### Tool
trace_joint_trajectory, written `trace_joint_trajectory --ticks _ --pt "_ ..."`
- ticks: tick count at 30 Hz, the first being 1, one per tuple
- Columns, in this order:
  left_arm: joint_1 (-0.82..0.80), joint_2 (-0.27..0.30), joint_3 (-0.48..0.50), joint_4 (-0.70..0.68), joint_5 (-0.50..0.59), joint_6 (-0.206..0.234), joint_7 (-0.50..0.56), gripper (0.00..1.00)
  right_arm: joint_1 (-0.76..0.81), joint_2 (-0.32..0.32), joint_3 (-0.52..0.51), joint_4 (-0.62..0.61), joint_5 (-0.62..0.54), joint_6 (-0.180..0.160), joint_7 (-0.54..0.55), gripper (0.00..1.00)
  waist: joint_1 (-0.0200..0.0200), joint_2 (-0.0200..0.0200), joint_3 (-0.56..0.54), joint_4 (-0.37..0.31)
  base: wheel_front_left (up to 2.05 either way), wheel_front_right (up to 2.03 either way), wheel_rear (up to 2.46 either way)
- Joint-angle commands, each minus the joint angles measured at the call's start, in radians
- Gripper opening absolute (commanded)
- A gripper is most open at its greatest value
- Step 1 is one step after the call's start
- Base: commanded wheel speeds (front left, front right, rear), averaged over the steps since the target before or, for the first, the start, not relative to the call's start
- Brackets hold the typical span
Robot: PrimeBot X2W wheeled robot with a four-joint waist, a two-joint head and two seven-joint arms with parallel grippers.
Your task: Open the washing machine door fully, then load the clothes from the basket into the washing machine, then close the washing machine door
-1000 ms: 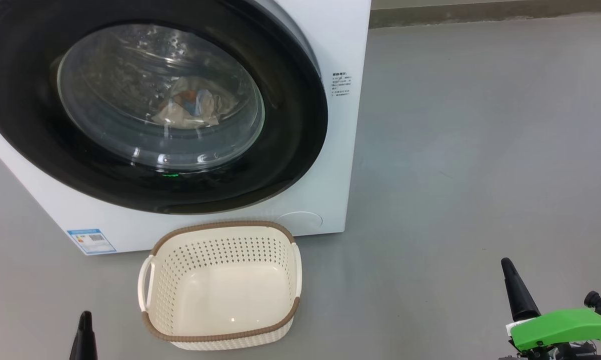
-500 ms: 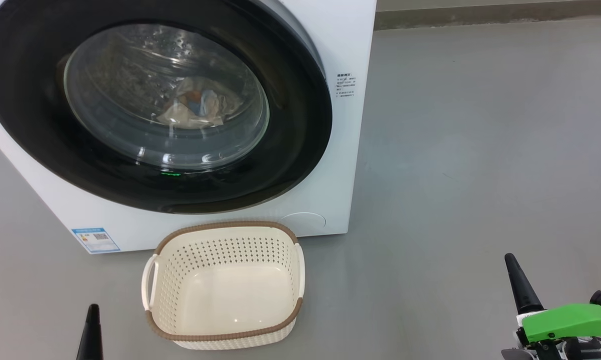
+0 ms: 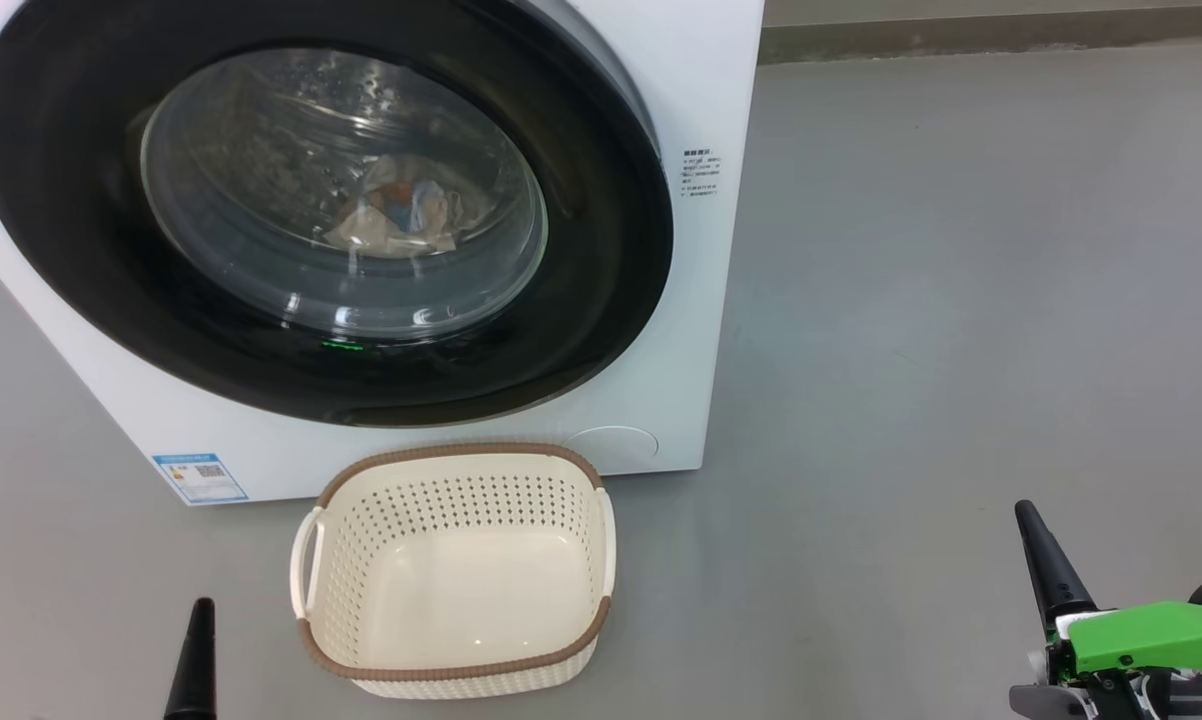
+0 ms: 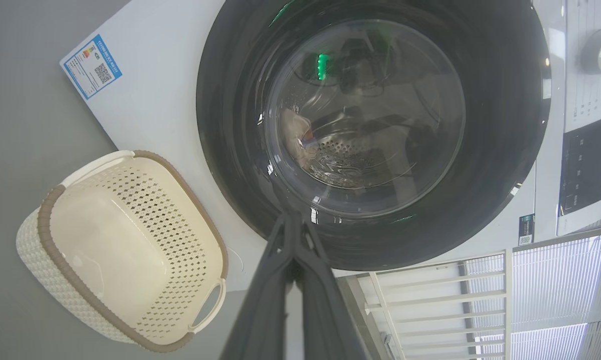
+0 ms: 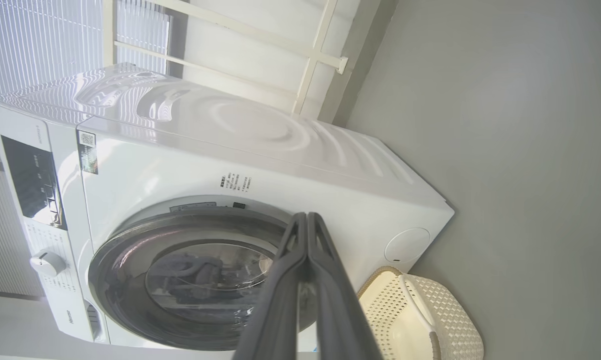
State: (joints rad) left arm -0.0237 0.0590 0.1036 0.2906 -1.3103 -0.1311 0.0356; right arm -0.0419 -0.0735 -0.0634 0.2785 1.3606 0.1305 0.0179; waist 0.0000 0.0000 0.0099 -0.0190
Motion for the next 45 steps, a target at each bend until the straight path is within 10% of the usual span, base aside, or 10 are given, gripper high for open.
trace_joint_trajectory --ticks 1,26,45 --pt "-0.054 0.008 0.021 -0.035 -0.038 0.000 0.009 0.00 -0.048 -0.006 0.009 -0.030 0.034 0.001 0.011 0.00 0.0000 0.0000 -0.001 0.002 0.00 0.00 0.00" --pt "-0.084 -0.009 0.010 -0.046 -0.298 0.000 0.078 0.00 -0.064 0.011 -0.034 -0.035 0.262 0.000 0.082 0.00 0.0000 0.0000 -0.007 0.019 0.00 0.00 0.00" --pt "-0.084 -0.009 0.010 -0.046 -0.298 0.000 0.078 0.00 -0.065 0.014 -0.038 -0.034 0.258 0.000 0.085 0.00 0.0000 0.0000 -0.007 0.019 0.00 0.00 0.00"
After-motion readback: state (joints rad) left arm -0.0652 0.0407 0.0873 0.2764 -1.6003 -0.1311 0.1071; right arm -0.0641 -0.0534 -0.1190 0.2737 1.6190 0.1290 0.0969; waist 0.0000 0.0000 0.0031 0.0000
